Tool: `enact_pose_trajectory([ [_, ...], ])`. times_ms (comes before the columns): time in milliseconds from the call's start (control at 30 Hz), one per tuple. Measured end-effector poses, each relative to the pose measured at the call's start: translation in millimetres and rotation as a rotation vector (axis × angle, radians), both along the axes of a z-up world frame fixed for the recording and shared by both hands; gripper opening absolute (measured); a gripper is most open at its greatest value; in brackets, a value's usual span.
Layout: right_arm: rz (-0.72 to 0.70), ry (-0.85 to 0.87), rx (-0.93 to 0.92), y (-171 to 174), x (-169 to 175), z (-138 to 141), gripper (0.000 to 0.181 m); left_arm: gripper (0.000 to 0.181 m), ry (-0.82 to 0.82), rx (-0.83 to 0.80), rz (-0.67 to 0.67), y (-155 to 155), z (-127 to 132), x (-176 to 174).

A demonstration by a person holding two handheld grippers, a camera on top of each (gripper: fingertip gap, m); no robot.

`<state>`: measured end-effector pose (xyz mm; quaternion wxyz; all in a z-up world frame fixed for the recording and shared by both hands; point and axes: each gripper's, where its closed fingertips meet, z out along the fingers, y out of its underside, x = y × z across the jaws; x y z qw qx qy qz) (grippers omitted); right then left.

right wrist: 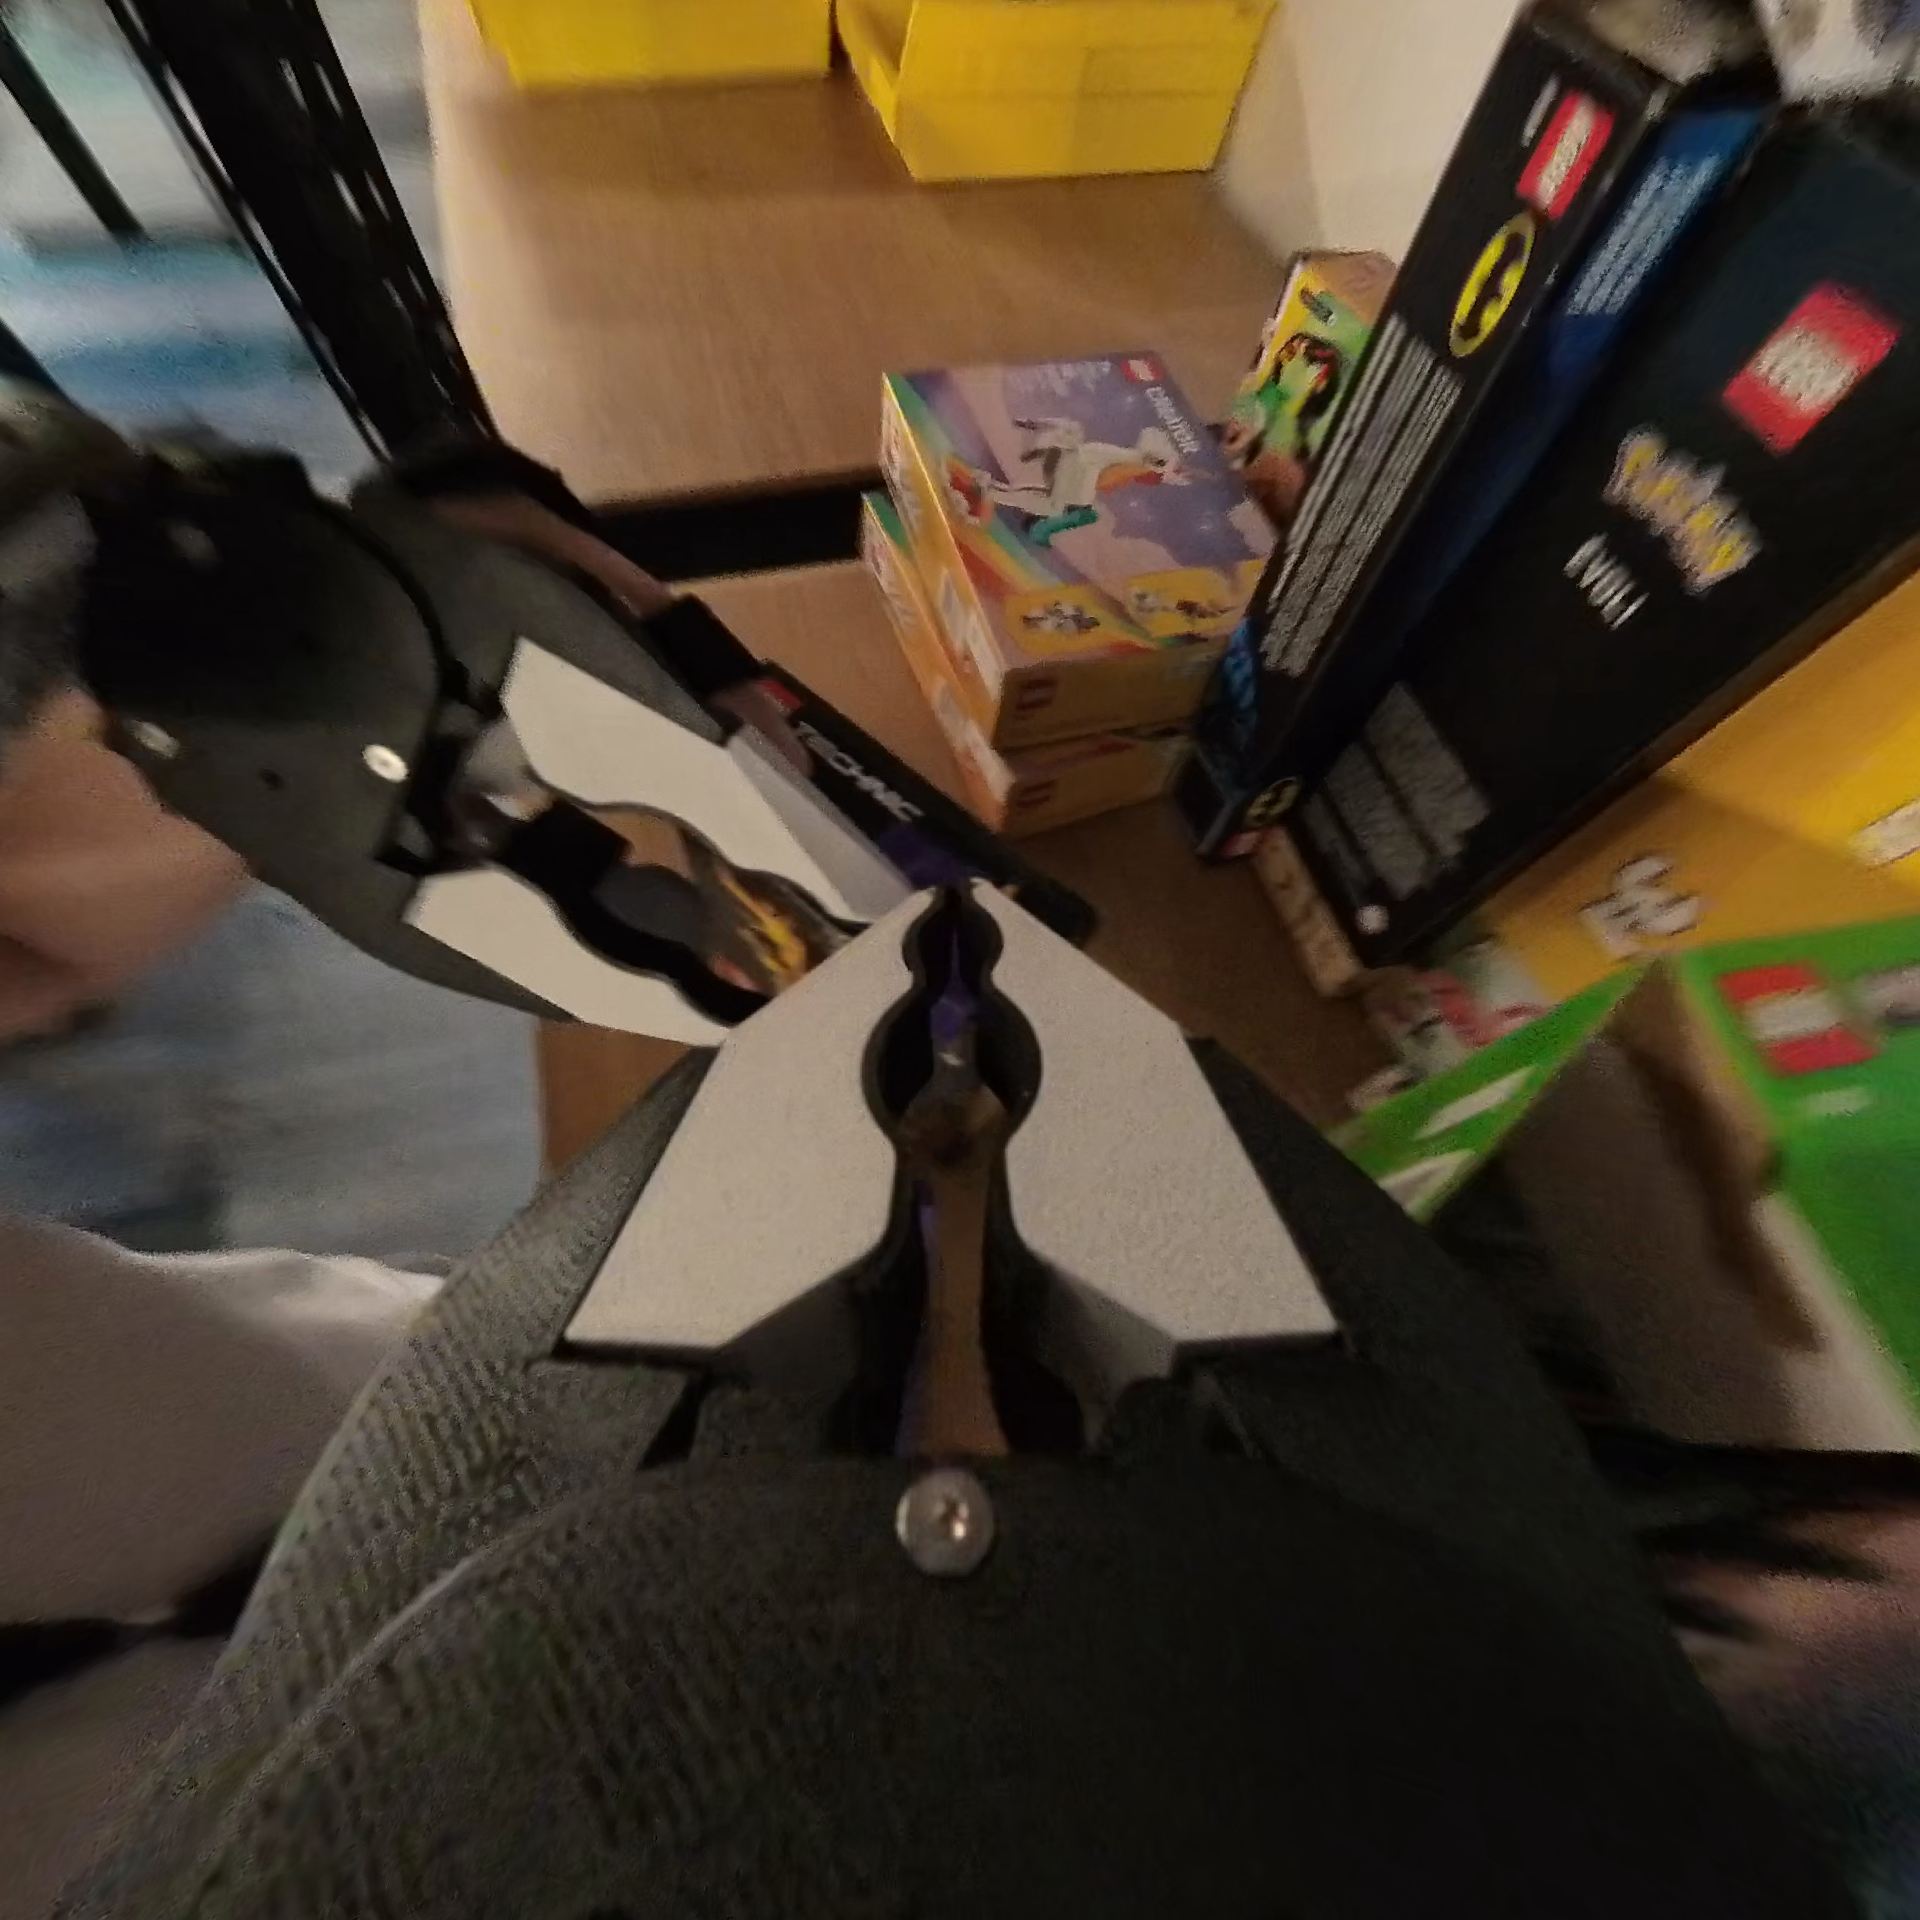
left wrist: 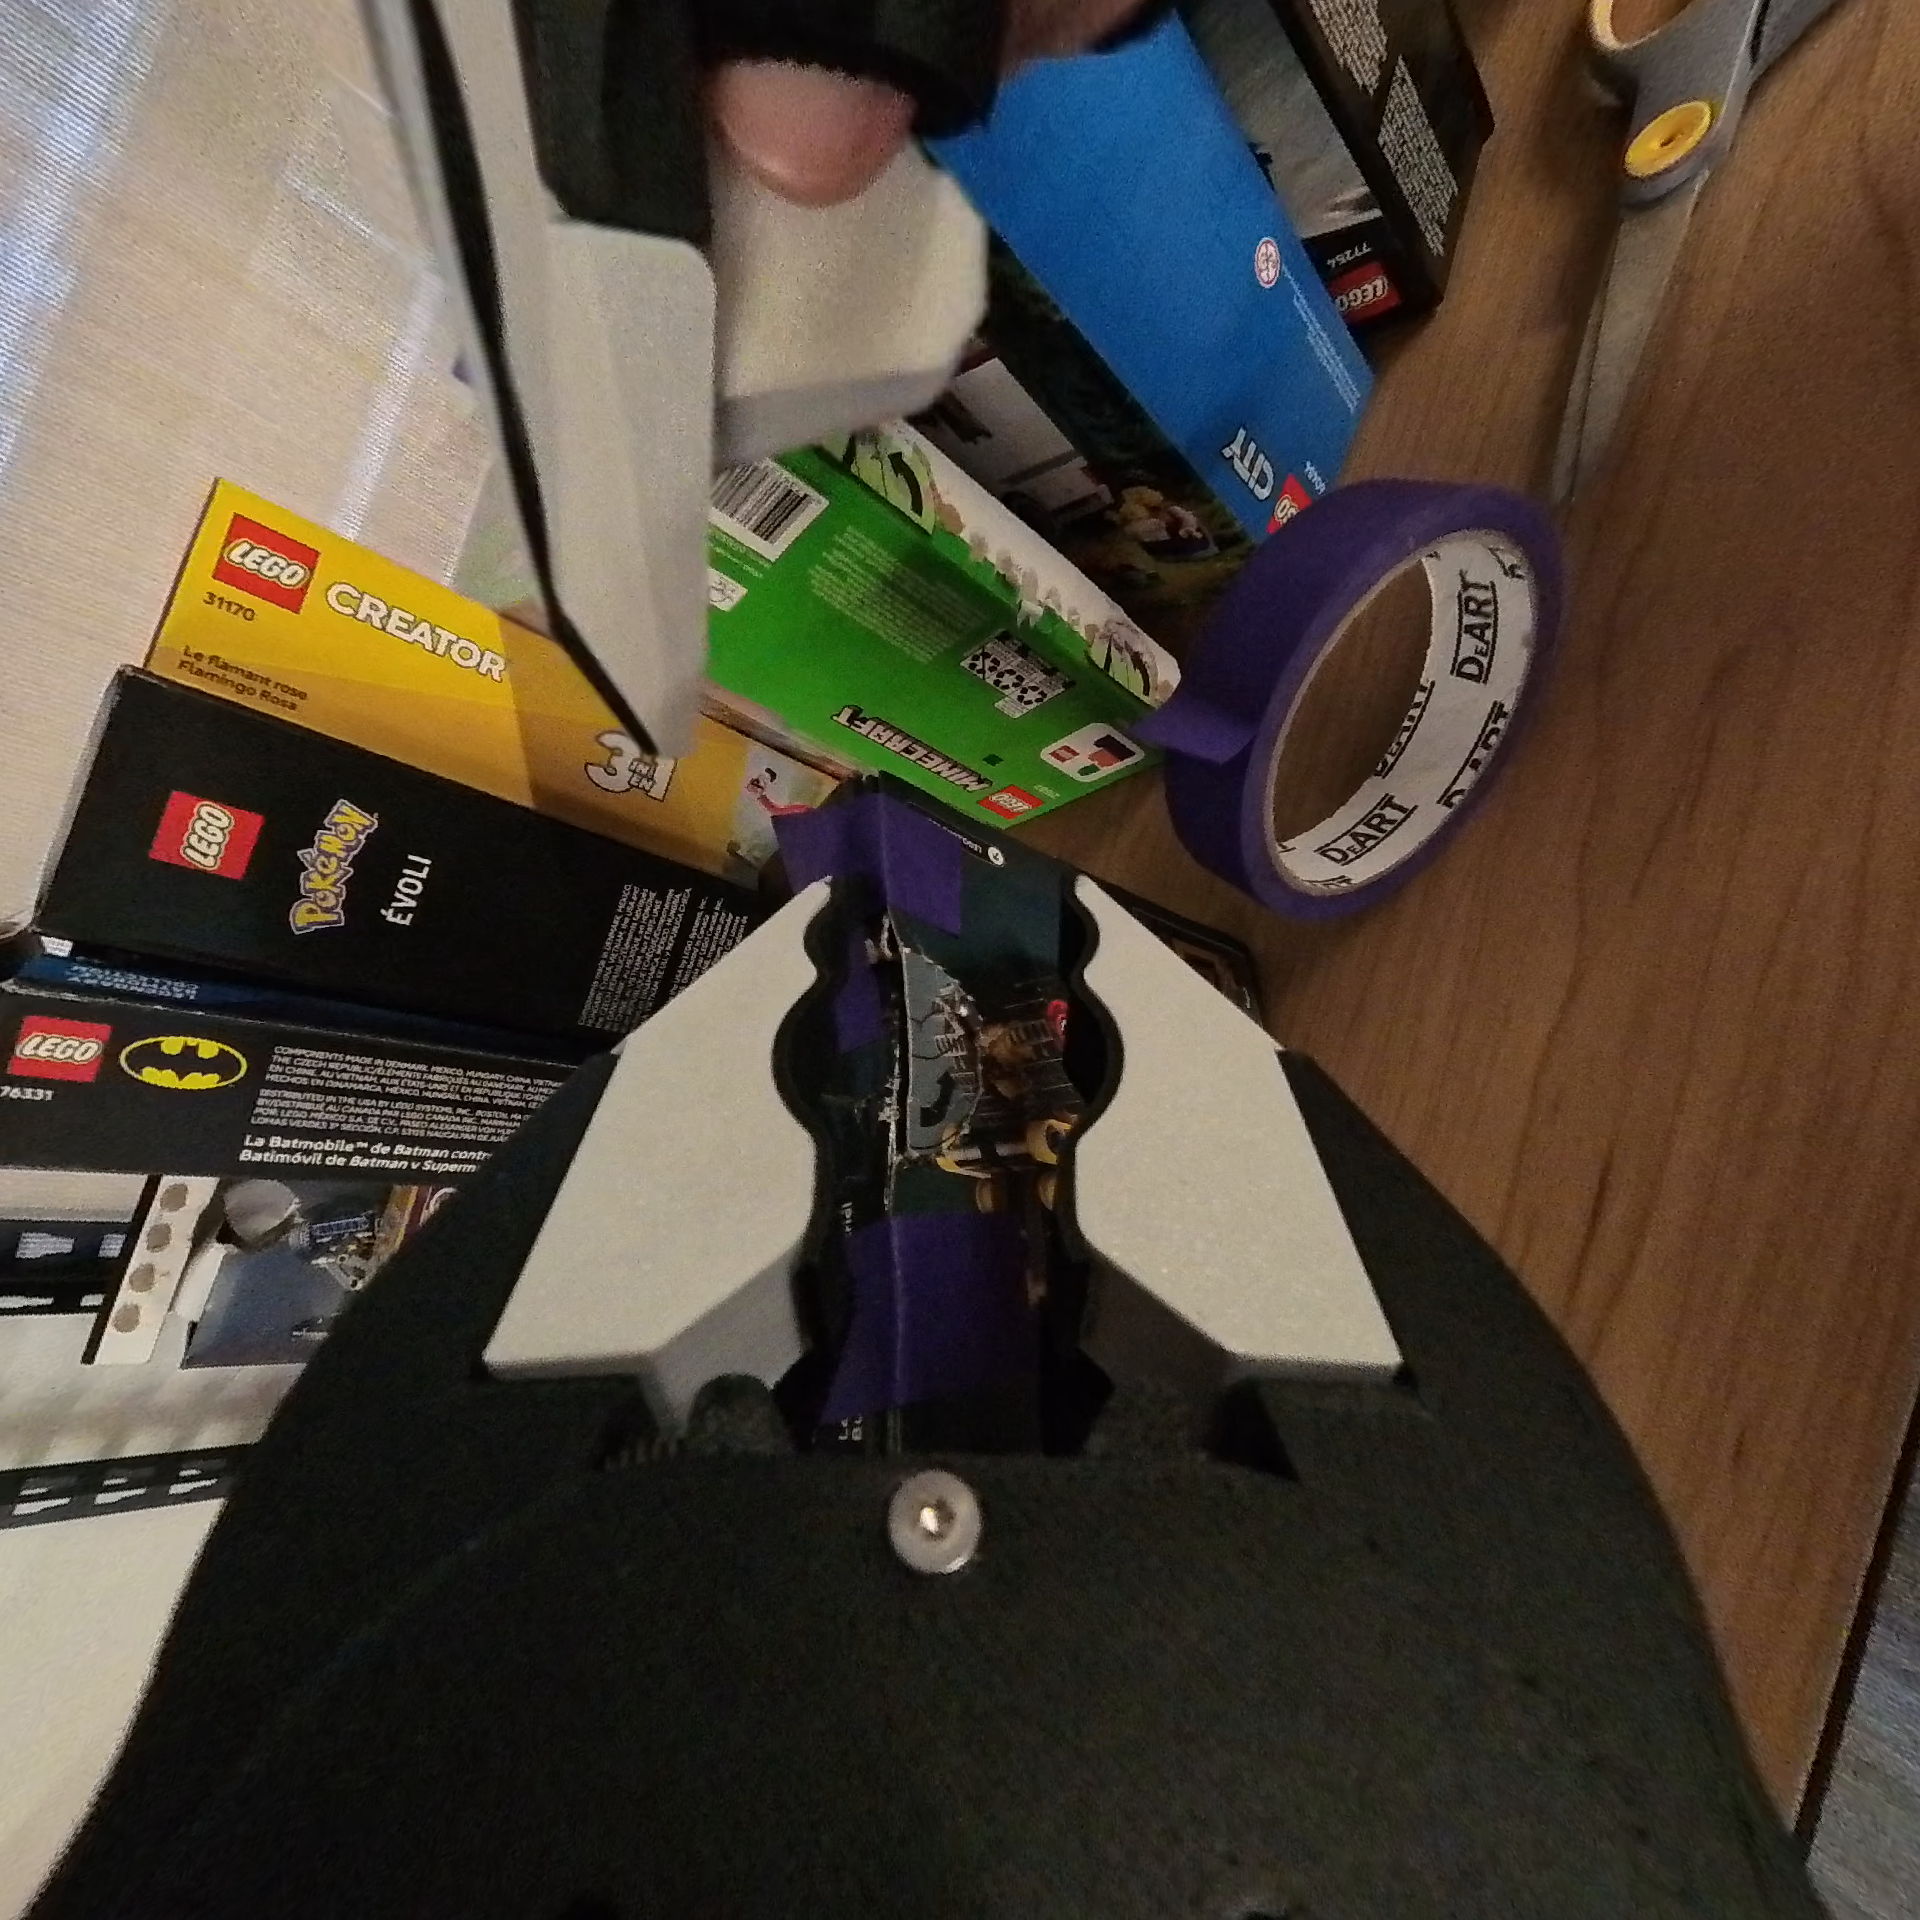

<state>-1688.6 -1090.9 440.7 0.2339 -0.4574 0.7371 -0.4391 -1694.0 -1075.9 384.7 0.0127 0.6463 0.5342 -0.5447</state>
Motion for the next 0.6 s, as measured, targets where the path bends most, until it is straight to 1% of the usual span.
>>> enact_pose_trajectory([
  [67,0.011,-0.097,0.187,12,6,-11,0.000,0.037,0.002,0.000,-0.005,1,1,0],
  [100,0.002,-0.138,0.249,13,9,-15,0.000,0.036,0.001,-0.001,-0.007,1,1,0],
  [167,-0.057,-0.205,0.292,3,10,-21,0.000,0.036,-0.001,-0.006,-0.011,2,1,0],
  [200,-0.082,-0.206,0.309,-1,8,-26,0.000,0.036,0.000,-0.009,-0.014,2,1,0],
  [267,-0.134,-0.173,0.295,-9,3,-38,0.000,0.032,0.003,-0.017,-0.021,3,2,1],
  [367,-0.121,-0.203,0.276,-6,6,-38,0.000,0.030,0.013,-0.023,-0.030,4,2,4],
  [433,-0.140,-0.205,0.251,-10,5,-38,0.000,0.031,0.020,-0.019,-0.040,5,3,5],
  [500,-0.189,-0.227,0.223,-20,0,-36,0.000,0.030,0.022,-0.017,-0.042,6,3,6],
  [600,-0.184,-0.278,0.241,-20,0,-36,0.000,0.030,0.022,-0.022,-0.046,6,3,6],
])
